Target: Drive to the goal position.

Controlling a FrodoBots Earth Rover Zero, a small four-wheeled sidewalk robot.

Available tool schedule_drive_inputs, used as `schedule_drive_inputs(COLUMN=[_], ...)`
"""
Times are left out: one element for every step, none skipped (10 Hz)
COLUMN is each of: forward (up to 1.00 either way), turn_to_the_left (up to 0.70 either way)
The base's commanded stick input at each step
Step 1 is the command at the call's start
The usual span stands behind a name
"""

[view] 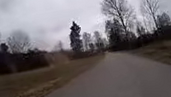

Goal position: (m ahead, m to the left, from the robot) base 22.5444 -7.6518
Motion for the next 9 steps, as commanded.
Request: schedule_drive_inputs(forward=[0.45, 0.45, 0.45, 0.45, 0.45, 0.45, 0.45, 0.45, 0.45], turn_to_the_left=[0.05, 0.16, 0.27, 0.05, 0.0, 0.0, 0.0, 0.0, -0.01])
